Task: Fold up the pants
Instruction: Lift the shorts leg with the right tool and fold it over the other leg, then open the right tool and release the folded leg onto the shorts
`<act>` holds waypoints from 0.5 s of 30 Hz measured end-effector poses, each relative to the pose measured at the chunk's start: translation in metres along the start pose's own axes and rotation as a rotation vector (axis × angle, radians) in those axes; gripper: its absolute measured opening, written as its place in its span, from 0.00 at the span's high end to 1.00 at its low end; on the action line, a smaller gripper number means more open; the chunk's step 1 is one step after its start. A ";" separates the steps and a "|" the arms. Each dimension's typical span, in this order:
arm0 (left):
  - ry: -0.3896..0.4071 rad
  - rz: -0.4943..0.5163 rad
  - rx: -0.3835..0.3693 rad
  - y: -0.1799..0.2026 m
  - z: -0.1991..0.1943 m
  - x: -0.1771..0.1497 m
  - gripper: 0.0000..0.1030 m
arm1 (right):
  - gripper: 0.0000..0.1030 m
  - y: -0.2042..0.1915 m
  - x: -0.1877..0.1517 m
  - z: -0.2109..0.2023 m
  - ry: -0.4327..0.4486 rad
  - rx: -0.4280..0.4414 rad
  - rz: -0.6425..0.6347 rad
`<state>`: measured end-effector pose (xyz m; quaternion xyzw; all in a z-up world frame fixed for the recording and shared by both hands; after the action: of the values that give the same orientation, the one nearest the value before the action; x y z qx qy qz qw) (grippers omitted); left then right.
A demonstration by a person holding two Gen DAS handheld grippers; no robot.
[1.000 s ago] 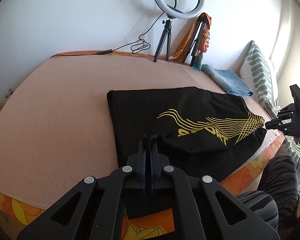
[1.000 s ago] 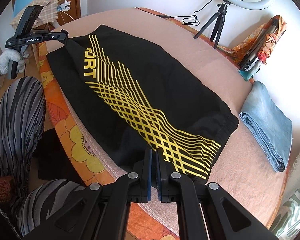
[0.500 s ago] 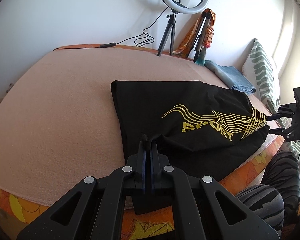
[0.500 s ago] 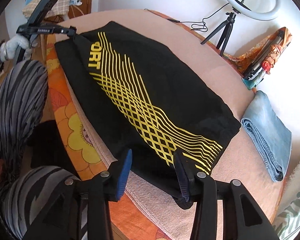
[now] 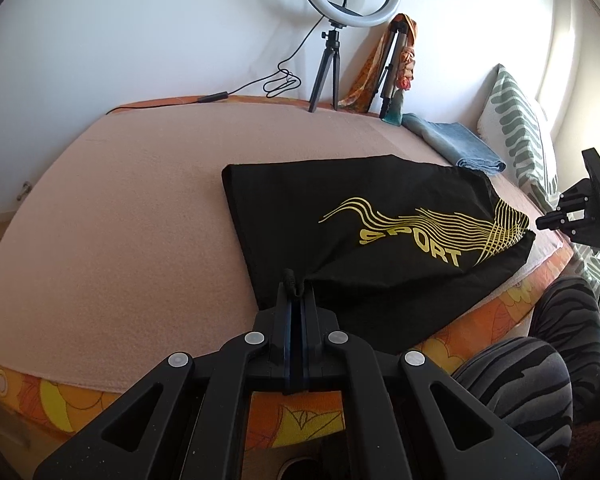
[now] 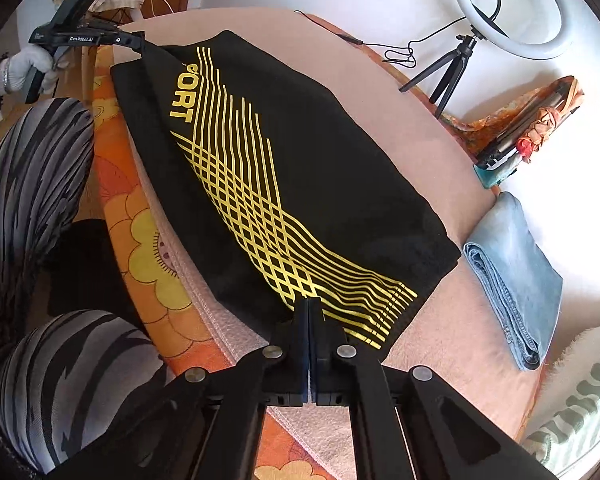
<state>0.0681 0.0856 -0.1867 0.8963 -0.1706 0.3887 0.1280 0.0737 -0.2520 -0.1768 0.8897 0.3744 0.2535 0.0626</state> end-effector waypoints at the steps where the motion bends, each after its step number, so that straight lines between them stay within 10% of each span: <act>1: -0.012 0.004 0.003 0.001 0.002 -0.005 0.97 | 1.00 0.000 -0.004 0.001 -0.008 0.002 0.002; 5: -0.037 -0.020 0.011 -0.003 0.005 -0.018 0.97 | 1.00 0.008 -0.016 0.013 -0.025 0.003 0.045; 9: -0.037 -0.042 0.018 -0.009 0.003 -0.016 0.97 | 0.62 0.020 -0.012 0.005 0.067 0.037 0.111; 15: -0.032 -0.050 0.025 -0.012 0.002 -0.012 0.97 | 0.63 -0.005 0.002 0.025 0.014 0.014 -0.089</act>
<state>0.0663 0.0984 -0.1977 0.9079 -0.1455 0.3731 0.1236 0.0839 -0.2452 -0.1990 0.8708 0.4158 0.2540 0.0653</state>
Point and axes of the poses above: each gripper's, at about its wrist camera, not at the fingertips, and z roughly the way its jaws point, y to its right, x to its top, the point moved 2 cm from there along z, roughly the way its jaws point, and after that the axes turned 7 degrees about z, right-handed, at the moved point
